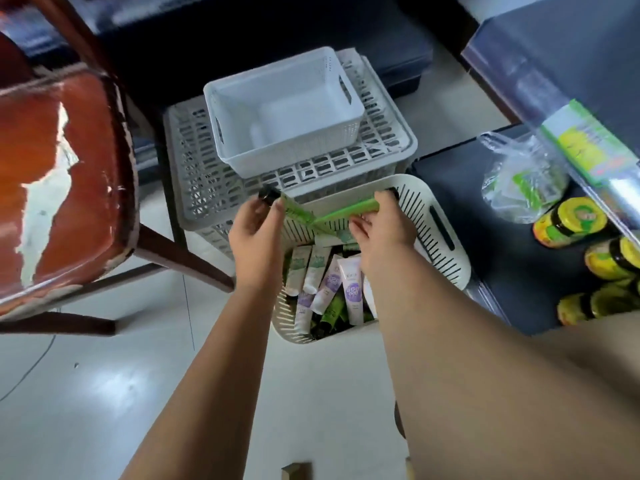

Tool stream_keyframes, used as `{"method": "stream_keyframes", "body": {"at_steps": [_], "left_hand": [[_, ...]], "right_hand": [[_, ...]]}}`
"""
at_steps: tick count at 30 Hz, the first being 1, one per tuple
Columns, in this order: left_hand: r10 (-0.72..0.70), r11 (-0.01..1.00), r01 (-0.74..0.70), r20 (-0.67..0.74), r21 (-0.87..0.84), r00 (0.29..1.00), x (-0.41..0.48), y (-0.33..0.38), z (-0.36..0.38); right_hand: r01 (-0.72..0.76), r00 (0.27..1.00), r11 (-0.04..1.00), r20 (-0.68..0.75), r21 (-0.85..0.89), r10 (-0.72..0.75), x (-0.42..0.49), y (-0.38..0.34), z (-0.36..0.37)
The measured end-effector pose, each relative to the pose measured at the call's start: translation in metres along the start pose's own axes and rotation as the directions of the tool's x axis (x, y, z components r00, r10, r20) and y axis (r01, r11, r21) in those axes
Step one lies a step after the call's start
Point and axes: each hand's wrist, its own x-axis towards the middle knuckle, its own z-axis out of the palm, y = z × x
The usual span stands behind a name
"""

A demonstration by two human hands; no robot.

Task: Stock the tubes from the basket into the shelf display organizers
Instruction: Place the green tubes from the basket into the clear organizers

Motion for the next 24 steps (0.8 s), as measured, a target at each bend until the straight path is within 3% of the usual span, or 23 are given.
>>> {"method": "stream_keyframes", "body": {"at_steps": [7,11,17,21,24], "left_hand": [[-0.021,0.972,0.032,0.045,-0.235,0.999,-0.014,0.052,-0.019],[0.004,0.974,0.02,0.107,-0.226,0.994,-0.023,0.081,-0.022],[0.094,0.986,-0.059,0.226,-0.155,0.97,-0.058,0.128,-0.006],[0.16,0.982,-0.115,0.325,-0.153,0.932,-0.085,0.152,0.011],[0.163,0.984,-0.113,0.434,-0.139,0.886,-0.108,0.17,0.037]], "right_hand": [[0.028,0.982,0.996,0.183,0.079,-0.042,-0.069,-0.029,0.022],[0.126,0.955,0.992,0.271,-0.012,-0.117,-0.099,-0.05,0.024],[0.23,0.918,0.972,0.319,0.055,-0.235,-0.138,-0.089,-0.005],[0.459,0.86,0.886,0.278,-0.06,-0.427,-0.168,-0.116,-0.037],[0.517,0.8,0.855,0.332,0.043,-0.5,-0.195,-0.138,-0.063]]}}
